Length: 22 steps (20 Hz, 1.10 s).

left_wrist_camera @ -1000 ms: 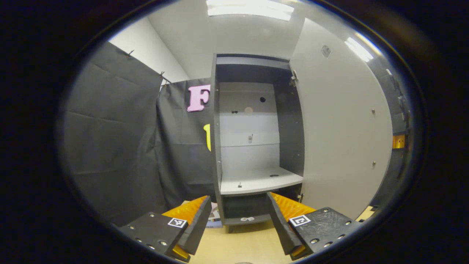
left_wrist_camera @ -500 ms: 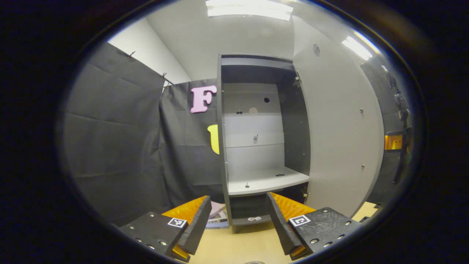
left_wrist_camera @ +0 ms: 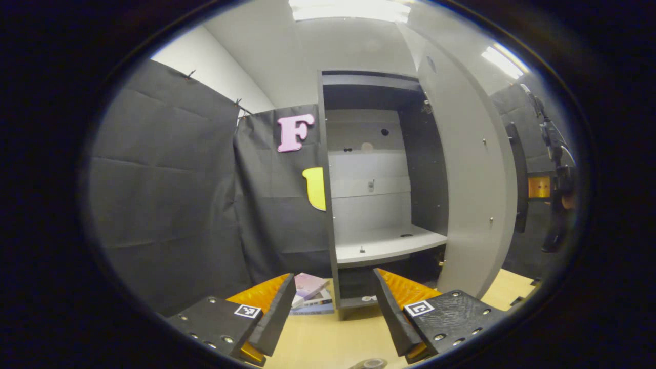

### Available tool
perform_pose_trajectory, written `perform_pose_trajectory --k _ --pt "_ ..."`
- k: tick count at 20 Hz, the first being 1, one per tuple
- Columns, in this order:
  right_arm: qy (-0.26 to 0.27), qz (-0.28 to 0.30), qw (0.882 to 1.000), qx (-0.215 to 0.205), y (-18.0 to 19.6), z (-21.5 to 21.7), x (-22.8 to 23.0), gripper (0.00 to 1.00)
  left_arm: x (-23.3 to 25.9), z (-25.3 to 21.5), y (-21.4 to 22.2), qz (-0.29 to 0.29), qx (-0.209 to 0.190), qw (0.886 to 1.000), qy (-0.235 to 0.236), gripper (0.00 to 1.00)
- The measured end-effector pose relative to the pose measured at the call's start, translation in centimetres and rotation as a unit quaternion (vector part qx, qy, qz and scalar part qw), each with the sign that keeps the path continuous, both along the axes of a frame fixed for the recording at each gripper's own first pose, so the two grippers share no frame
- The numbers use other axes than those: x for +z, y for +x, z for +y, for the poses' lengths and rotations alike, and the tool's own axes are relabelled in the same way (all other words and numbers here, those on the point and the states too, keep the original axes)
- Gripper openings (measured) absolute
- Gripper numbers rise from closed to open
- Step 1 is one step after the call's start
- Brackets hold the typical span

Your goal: Open the cabinet door with the right hand, grasp the bottle in the cabinet with the left hand and place it on the coaster, then close the cabinet door with the right hand.

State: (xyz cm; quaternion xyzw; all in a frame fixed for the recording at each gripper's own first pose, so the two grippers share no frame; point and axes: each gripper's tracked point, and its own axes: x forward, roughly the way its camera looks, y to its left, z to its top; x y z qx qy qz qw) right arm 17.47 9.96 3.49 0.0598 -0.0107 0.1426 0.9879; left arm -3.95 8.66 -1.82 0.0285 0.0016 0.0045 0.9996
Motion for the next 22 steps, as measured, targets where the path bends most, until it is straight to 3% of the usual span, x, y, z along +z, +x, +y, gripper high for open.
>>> perform_pose_trajectory --k 10,15,22 --pt "0.014 0.015 0.999 0.027 2.4 4.1 -0.1 0.93 -0.7 3.5 -0.8 0.007 0.035 0.999 -0.007 0.86" --pt "0.02 0.013 1.0 -0.021 2.7 3.2 -0.4 0.93 -0.3 3.5 -0.3 0.002 0.032 0.999 -0.022 0.85" --pt "0.014 0.016 0.995 -0.096 1.0 0.6 -1.5 0.94 2.3 -0.6 2.3 -0.015 0.009 1.0 -0.025 0.85"
